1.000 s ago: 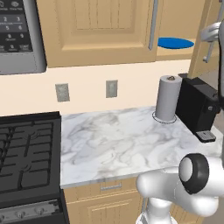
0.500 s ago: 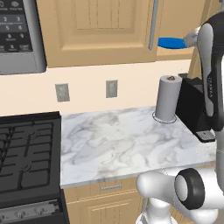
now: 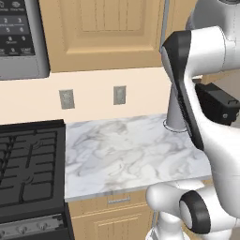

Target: The dining table condiment station is running low on shaker. Refill the condiment station by opening the cabinet and taking the shaker from the cabinet and placing it on the dining table.

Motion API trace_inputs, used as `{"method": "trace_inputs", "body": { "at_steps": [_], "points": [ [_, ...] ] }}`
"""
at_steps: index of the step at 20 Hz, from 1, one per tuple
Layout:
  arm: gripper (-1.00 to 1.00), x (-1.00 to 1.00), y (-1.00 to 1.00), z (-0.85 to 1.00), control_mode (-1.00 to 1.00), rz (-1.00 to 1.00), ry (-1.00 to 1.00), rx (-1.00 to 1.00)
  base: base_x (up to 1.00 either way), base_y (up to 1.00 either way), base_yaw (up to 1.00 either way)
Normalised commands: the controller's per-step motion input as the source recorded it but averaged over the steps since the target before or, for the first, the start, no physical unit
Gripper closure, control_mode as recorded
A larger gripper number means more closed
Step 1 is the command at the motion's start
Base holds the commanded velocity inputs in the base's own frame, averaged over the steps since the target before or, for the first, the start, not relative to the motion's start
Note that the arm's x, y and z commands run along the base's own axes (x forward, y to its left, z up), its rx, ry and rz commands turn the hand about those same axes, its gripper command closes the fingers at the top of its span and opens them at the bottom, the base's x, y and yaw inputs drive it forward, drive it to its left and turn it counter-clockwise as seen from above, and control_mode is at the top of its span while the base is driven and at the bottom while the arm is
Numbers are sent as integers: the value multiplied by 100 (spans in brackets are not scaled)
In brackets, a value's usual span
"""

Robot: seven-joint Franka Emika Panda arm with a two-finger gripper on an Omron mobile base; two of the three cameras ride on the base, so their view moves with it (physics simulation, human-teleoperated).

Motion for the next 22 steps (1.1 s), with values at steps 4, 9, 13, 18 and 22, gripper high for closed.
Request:
{"method": "trace_inputs", "body": {
  "at_steps": [4,9,13,18,22],
  "points": [
    [-100,69,-1,-16,-100,0,18,-19,0,0,0],
    [-100,83,-7,-10,-100,0,16,-17,0,0,0],
    [-100,74,-10,0,-100,0,10,-18,0,0,0],
    [-100,50,-50,0,-100,-4,10,-16,0,0,0],
    [-100,15,-81,0,-100,-11,17,-18,0,0,0]
  ]
}}
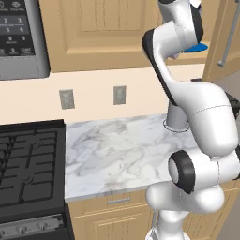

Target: The dining table condiment station is running low on shaker. Refill the condiment station by opening the cabinet and taking the shaker from the cabinet and placing it on the dining table.

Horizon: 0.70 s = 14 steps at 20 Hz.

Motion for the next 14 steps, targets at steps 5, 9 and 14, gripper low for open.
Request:
{"method": "trace_inputs", "body": {
  "at_steps": [5,9,14],
  "points": [
    [-100,0,-84,-7,-100,-15,19,-19,0,0,0],
    [-100,-64,-99,-18,-100,-21,12,-16,0,0,0],
    [-100,-100,-100,-32,-100,-28,1,-7,0,0,0]
  ]
}}
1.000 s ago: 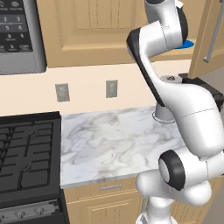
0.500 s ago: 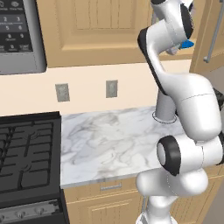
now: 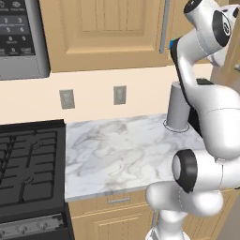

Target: The dining table condiment station is running low on shaker. Refill the condiment station by opening the cabinet and taking the shaker from the cabinet and placing it on the dining table.

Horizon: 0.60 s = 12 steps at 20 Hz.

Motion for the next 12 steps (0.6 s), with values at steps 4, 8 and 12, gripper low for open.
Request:
{"method": "trace_inputs", "body": {
  "at_steps": [4,8,12],
  "points": [
    [-100,-100,-100,-22,-100,-25,0,-1,0,0,0],
    [-100,-100,-100,-14,-100,-23,0,0,0,0,0],
    [-100,-68,-100,-7,-100,-18,0,0,0,0,0]
  ]
}}
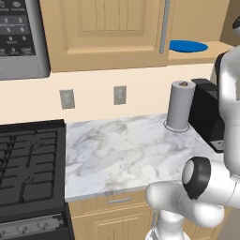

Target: The dining table condiment station is running low on shaker. Refill the condiment station by opening the cabinet and taking the shaker from the cabinet and placing it on the dining table.

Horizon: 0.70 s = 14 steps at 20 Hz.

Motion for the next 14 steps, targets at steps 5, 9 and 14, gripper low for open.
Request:
{"method": "trace_inputs", "body": {
  "at_steps": [5,9,14],
  "points": [
    [-100,-18,-99,-11,-100,-7,0,1,0,0,0],
    [-100,0,-23,-26,-100,0,-14,0,0,0,0],
    [-100,-45,56,-9,-100,6,-47,8,0,0,0]
  ]
}}
